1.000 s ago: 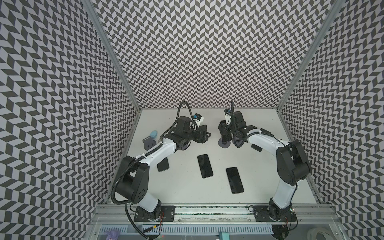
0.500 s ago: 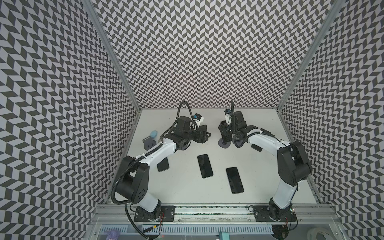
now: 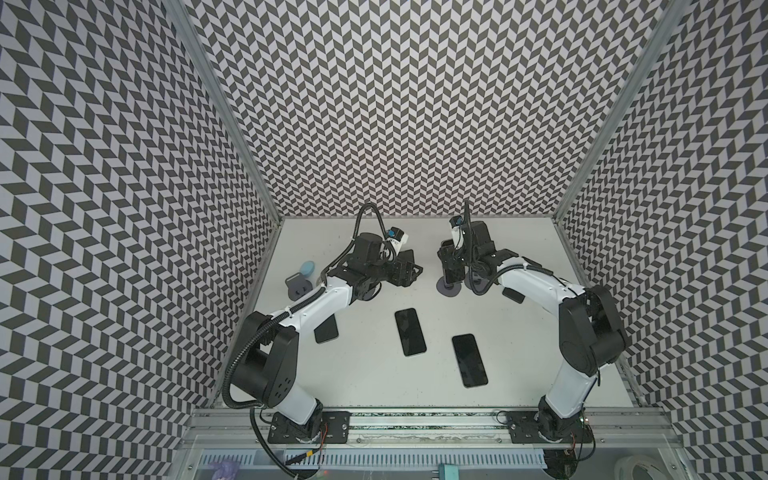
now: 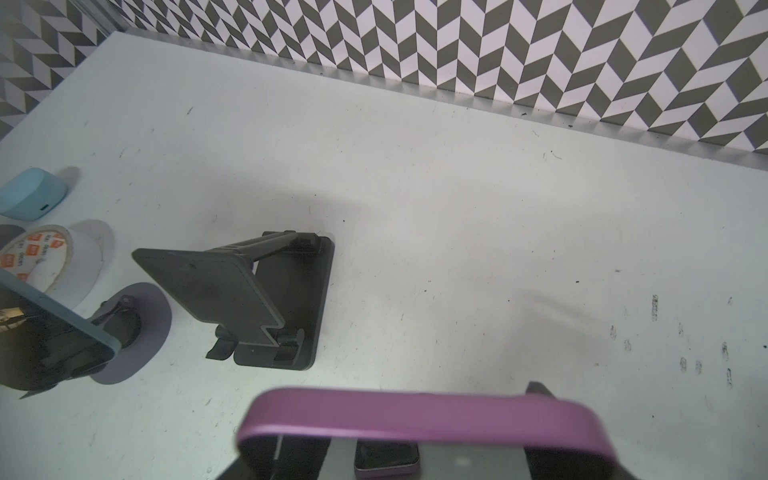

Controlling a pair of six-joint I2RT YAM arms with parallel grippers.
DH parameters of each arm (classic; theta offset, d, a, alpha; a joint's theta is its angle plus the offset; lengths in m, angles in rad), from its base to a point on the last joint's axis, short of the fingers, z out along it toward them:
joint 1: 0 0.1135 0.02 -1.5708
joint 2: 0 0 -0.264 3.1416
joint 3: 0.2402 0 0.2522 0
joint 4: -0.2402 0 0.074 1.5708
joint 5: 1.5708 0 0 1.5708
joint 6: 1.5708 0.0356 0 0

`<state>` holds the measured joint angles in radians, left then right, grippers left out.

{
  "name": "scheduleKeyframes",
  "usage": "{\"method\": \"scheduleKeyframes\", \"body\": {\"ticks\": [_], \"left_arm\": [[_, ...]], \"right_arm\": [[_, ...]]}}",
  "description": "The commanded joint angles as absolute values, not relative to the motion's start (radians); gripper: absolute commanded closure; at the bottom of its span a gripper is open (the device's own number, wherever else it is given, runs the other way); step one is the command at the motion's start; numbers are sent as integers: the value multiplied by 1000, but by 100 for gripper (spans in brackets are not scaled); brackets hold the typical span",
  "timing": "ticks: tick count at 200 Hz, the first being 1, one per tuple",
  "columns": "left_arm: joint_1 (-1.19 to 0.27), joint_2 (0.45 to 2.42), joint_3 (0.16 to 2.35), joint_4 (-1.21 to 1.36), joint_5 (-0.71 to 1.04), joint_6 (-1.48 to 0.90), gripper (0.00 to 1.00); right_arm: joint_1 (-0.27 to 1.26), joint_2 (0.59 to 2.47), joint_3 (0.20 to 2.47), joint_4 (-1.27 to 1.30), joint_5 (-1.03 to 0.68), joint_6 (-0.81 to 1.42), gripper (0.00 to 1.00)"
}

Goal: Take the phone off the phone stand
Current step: 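Lift the purple-framed phone up off its stand with the right gripper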

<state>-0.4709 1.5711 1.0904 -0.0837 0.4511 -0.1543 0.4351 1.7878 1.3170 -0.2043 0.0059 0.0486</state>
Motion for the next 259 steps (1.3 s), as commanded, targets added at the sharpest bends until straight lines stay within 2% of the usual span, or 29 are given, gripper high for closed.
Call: {"method": "scheduleKeyframes", "body": {"ticks": [1,259], "left_arm": [[-478,1557,1102,-80,462,-153,22],[-529,1529,1089,-83,404,-123,22]], "right_arm": [[431,1731,1378,-163,-2,47,26],[431,1357,1188,-274,16,126,28]]}}
